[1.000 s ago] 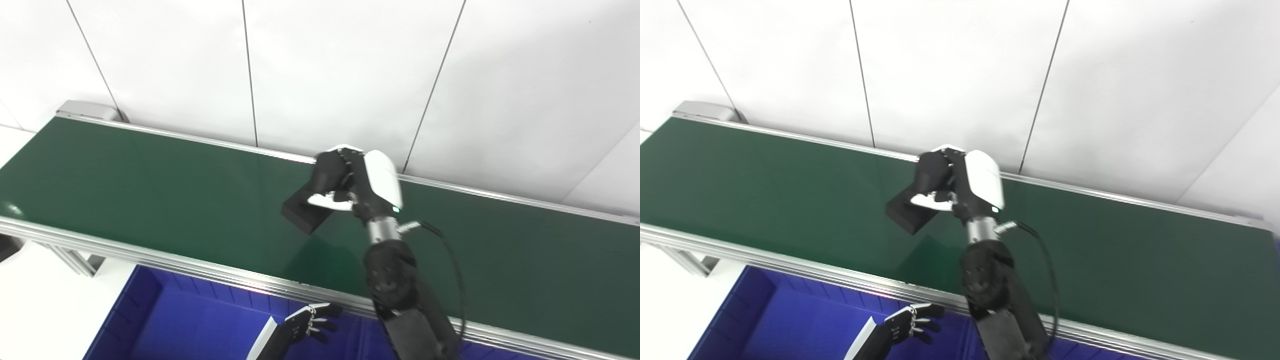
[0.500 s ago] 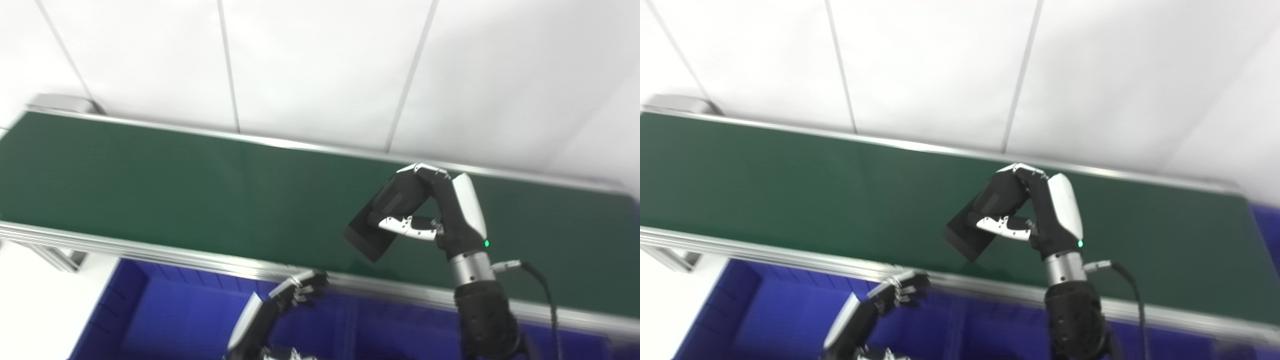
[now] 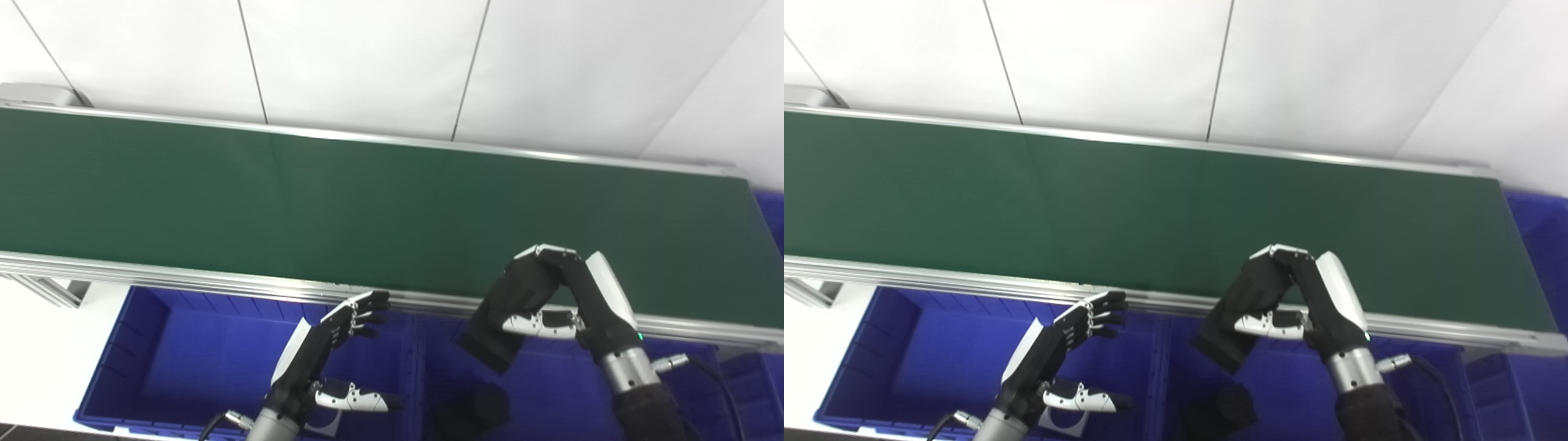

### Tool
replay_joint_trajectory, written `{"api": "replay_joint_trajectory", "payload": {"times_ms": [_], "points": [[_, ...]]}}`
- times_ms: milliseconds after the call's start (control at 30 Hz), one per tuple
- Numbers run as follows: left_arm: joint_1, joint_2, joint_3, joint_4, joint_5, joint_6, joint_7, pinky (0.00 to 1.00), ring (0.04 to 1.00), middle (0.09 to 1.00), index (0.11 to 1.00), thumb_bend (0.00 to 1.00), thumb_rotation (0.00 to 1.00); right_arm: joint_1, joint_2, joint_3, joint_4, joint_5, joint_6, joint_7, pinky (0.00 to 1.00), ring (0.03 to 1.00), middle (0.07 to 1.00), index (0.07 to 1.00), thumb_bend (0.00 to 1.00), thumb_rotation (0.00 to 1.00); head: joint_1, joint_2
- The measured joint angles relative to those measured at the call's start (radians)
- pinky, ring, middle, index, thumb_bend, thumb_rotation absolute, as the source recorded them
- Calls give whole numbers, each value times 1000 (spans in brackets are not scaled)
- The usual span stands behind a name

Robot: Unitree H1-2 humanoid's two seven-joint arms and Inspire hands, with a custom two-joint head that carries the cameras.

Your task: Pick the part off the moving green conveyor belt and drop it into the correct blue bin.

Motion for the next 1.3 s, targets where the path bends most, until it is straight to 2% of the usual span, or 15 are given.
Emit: {"api": "replay_joint_trajectory", "payload": {"times_ms": [133, 300, 467, 533, 633, 667, 733, 767, 800, 867, 967, 1133, 1300], "points": [[-5, 1, 2, -4, 0, 10, -3, 701, 762, 817, 821, 856, 84, 26, -48, -3, 85, -17, -69, -2, 371, 436, 458, 540, 509, 0, -12, 2], [-3, 10, 7, -6, 0, 18, -6, 708, 771, 822, 824, 857, 77, 57, -96, -3, 158, -53, -118, -1, 374, 441, 444, 545, 507, 0, -31, 5], [-5, 10, 11, -9, 0, 31, -10, 714, 776, 824, 825, 849, 48, 59, -123, -4, 159, -102, -96, 37, 394, 453, 434, 541, 509, 0, -46, 5], [-4, 11, 14, -10, -1, 37, -12, 717, 778, 822, 829, 843, 45, 58, -123, -2, 158, -126, -80, 50, 461, 522, 469, 514, 515, 0, -51, 6], [-2, 15, 18, -19, -1, 39, -15, 713, 778, 821, 830, 841, 45, 57, -127, -1, 159, -142, -65, 66, 505, 579, 495, 497, 519, 0, -54, 6], [-1, 17, 19, -24, -1, 40, -16, 712, 777, 821, 830, 838, 44, 57, -128, -2, 159, -143, -65, 71, 532, 618, 610, 497, 512, 61, -54, 9], [0, 20, 20, -30, -1, 39, -22, 706, 770, 816, 827, 841, 54, 58, -128, -3, 159, -142, -65, 73, 615, 728, 757, 498, 512, 124, -57, 11], [1, 20, 21, -30, -1, 39, -22, 707, 769, 815, 827, 841, 57, 59, -128, -4, 159, -139, -65, 73, 639, 760, 792, 633, 592, 170, -57, 12], [2, 20, 21, -30, 0, 39, -22, 711, 774, 817, 827, 840, 57, 62, -127, -6, 159, -134, -65, 73, 648, 780, 817, 711, 650, 238, -57, 12], [2, 20, 23, -30, -1, 39, -23, 717, 779, 819, 827, 840, 54, 73, -123, -17, 159, -112, -66, 69, 642, 805, 858, 801, 723, 320, -60, 15], [4, 23, 25, -35, -1, 40, -25, 722, 783, 822, 832, 838, 59, 103, -109, -32, 149, -85, -85, 39, 649, 828, 895, 856, 744, 383, -60, 17], [8, 32, 30, -39, -1, 45, -32, 722, 781, 822, 830, 841, 58, 169, -71, -31, 83, -80, -165, -17, 675, 849, 927, 902, 761, 470, -63, 17], [8, 43, 36, -41, -3, 46, -35, 717, 780, 829, 825, 844, 62, 210, -16, -19, 71, -92, -231, -78, 654, 817, 925, 904, 776, 477, -65, 18]]}}
